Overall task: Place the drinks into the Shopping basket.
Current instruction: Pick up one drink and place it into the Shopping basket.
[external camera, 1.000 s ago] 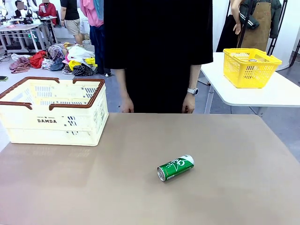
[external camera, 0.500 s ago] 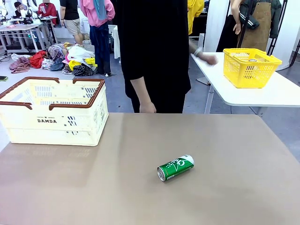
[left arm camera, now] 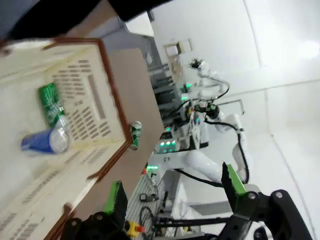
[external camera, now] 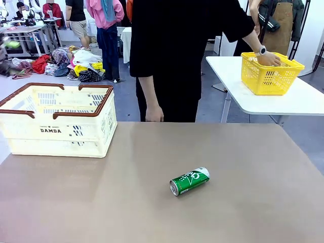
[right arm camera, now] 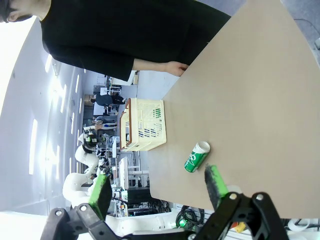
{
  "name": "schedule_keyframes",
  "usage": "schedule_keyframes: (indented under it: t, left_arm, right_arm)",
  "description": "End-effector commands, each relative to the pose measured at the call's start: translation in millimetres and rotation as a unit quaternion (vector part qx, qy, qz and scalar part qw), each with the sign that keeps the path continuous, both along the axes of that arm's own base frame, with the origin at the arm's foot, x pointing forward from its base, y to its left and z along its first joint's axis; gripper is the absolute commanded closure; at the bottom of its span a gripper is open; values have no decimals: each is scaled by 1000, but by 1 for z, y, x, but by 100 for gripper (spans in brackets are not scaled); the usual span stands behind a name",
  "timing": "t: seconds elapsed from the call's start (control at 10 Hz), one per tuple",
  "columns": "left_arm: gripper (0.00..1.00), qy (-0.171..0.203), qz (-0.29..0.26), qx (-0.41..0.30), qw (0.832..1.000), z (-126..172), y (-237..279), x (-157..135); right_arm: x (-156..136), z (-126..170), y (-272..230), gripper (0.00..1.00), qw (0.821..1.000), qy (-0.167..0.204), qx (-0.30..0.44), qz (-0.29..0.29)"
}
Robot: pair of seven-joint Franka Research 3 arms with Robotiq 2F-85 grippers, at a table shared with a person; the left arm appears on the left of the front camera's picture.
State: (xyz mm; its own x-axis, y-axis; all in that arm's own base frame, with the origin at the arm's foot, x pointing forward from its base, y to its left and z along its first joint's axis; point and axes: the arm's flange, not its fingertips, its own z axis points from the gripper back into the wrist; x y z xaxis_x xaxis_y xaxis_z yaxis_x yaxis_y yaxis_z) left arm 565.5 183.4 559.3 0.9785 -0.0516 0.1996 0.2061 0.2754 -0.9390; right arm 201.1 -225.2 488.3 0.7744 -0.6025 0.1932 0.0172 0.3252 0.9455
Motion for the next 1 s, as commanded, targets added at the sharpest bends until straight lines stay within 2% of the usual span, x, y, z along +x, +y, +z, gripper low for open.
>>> schedule_keyframes:
  t: [0.0, 0.1, 0.2, 0.3, 0.4, 0.5, 0.6, 0.7, 0.9]
  left_arm:
    - [0, 9, 19, -25, 999, -34, 37, -20]
    - [0, 9, 19, -25, 999, -34, 37, -20]
    - [0, 0, -4, 5, 1000, 8, -11, 6]
    - [0, -32, -77, 19, 996, 20, -36, 6]
    - [0, -37, -127, 84, 988, 37, -88, 10]
    - [0, -48, -195, 140, 970, 57, -158, 16]
    - [0, -41, -263, 186, 946, 66, -223, 18]
    - [0, -31, -312, 246, 917, 64, -284, 16]
    - [0, -23, -358, 357, 862, 25, -384, 1]
  right_arm:
    - [3, 2, -1, 0, 1000, -20, 3, 1]
    - [3, 2, -1, 0, 1000, -20, 3, 1]
    - [3, 2, -1, 0, 1000, -20, 3, 1]
    - [3, 2, -1, 0, 1000, -20, 3, 1]
    - [3, 2, -1, 0, 1000, -20, 3, 1]
    - [3, 2, -1, 0, 1000, -20, 3, 1]
    - [3, 2, -1, 0, 1000, -20, 3, 1]
    - [3, 2, -1, 0, 1000, -20, 3, 1]
    - [3, 2, -1, 0, 1000, -20, 3, 1]
